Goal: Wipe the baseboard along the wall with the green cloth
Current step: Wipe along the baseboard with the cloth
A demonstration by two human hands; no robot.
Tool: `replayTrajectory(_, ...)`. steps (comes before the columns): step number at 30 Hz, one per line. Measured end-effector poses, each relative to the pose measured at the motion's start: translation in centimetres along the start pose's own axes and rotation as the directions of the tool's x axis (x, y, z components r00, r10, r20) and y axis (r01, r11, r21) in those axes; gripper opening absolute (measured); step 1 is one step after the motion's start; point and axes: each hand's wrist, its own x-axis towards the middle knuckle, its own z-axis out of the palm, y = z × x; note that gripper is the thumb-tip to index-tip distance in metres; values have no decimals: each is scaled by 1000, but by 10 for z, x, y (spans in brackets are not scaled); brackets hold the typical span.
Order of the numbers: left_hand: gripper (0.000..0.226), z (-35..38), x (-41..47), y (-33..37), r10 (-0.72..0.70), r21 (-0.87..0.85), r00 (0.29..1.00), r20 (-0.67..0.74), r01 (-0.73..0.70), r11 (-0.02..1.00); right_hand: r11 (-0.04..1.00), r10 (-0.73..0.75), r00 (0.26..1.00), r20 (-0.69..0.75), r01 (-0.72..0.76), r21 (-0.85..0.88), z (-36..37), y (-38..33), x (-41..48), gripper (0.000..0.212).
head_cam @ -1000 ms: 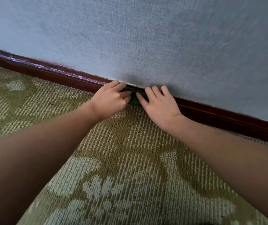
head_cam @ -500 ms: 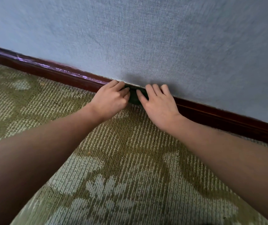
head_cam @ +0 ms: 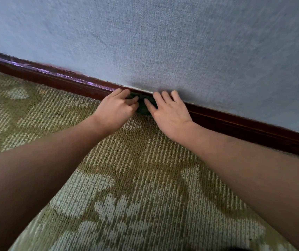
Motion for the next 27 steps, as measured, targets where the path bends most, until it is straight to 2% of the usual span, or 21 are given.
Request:
replayTrajectory(5, 18, -8, 4, 7, -35, -7, 999, 41, 36, 999, 998, 40, 999, 24, -41, 49, -6, -6, 0, 57)
replayTrajectory(9, 17, -9, 6, 18, 43, 89, 995, 89, -51, 995, 998, 33, 998, 52, -36, 57, 1, 1, -22, 61)
replayTrajectory(11, 15, -8, 11, 26, 82, 100, 995, 62, -88, 991, 998, 41, 997, 58, -43, 36, 3, 11, -32, 66)
replayTrajectory(16, 8, -12, 33, 41, 111, 155, 991, 68, -120, 981, 992, 116, 991, 67, -119, 41, 5, 27, -43, 58)
replayTrajectory(21, 16, -6, 28, 37, 77, 171, 996, 53, -85, 982, 993, 109, 992, 62, -112, 43, 6, 24, -42, 59)
replayTrajectory(27, 11, -10, 15, 17, 20, 122, 999, 40, -25, 992, 993, 85, 996, 22, -86, 80, 1, 12, -19, 60)
